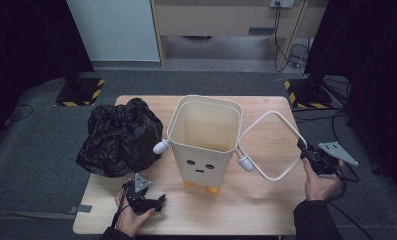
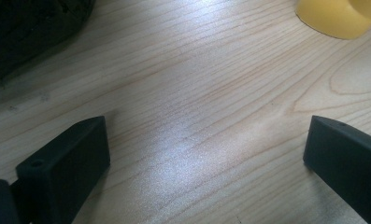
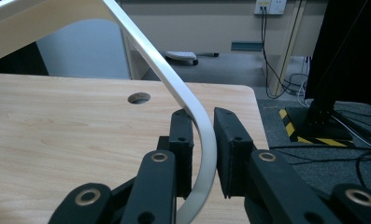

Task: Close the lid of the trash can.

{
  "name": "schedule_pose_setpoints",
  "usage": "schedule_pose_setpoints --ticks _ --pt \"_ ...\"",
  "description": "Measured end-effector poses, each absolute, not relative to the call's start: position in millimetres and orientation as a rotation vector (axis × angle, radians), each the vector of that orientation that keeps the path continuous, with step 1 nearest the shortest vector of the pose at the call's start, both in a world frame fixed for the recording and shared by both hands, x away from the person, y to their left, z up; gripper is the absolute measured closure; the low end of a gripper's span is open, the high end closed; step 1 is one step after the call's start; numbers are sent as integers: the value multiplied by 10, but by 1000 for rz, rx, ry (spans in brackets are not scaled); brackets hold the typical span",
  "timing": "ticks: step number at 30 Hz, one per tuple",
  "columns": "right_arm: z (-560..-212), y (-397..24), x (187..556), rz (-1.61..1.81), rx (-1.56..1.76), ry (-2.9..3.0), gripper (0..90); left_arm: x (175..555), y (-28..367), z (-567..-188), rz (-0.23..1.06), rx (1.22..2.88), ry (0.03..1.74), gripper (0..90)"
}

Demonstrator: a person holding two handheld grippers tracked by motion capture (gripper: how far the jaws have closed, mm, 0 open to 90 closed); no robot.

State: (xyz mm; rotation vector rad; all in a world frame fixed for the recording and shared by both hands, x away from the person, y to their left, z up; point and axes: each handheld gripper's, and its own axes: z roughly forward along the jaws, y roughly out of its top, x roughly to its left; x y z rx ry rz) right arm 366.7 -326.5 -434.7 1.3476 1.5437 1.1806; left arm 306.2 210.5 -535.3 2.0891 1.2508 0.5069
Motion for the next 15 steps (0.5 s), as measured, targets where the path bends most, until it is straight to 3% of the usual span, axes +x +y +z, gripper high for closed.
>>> schedule_pose_setpoints --ticks 15 --pt "-4212 -3249 3685 1182 1323 1472 780 3062 2105 -5353 507 2090 1251 0"
